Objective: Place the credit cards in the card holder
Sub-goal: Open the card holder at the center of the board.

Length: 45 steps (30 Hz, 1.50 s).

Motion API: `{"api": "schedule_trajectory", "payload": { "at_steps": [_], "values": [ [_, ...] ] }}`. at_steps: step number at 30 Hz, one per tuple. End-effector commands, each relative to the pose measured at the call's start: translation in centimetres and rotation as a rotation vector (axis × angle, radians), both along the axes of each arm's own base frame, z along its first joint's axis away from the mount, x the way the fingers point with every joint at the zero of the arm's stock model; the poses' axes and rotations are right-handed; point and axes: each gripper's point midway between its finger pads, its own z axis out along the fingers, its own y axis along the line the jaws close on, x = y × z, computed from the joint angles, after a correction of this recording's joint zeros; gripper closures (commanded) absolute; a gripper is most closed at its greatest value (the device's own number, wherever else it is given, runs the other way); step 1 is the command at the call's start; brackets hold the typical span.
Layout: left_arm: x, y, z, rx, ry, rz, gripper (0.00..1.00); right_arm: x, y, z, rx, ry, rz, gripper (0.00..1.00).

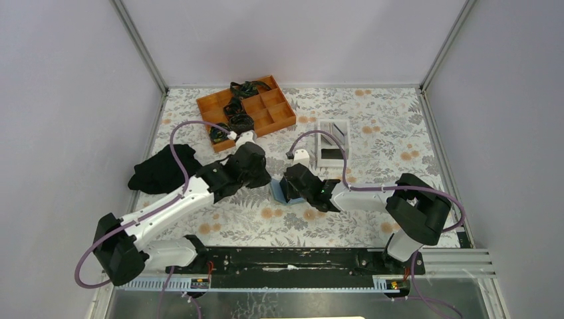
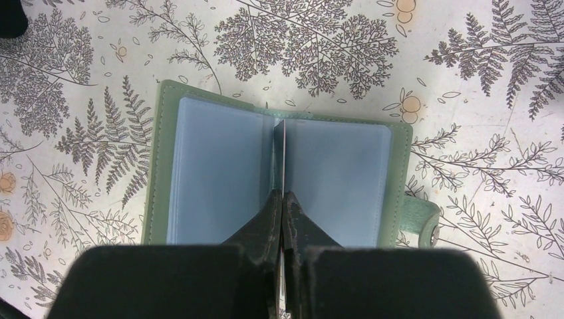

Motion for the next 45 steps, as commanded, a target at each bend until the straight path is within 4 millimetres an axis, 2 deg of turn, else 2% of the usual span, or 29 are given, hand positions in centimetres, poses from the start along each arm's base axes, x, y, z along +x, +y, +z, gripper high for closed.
{"api": "schedule_trajectory", "payload": {
  "at_steps": [1,7,17,23,32,45],
  "values": [
    [0.1,-2.5,-1.1,-0.081,0.01,-0.064,0.98,-0.2,-0.9,-1.1,-0.079,0.009,-0.013,1.0],
    [0.5,-3.0,-3.6,-0.085,0.016,-0.059,0.99,-0.2,-0.9,-1.1,-0.073,0.013,-0.021,1.0],
    [1.2,-3.3,-6.4,-0.039,0.034,-0.065,0.99,-0.2,-0.9,-1.1,-0.072,0.019,-0.024,1.0],
    [0.4,-2.1,-8.6,0.019,0.068,-0.068,1.0,-0.2,-0.8,-0.9,-0.073,0.016,-0.026,1.0],
    [-0.9,0.0,-10.4,0.064,0.092,-0.031,1.0,-0.1,-0.8,-0.7,-0.059,0.02,-0.035,1.0],
    [-1.5,0.7,-12.5,0.114,0.137,-0.03,1.0,0.4,-1.3,0.5,0.113,0.093,-0.083,1.0]
  ]
}}
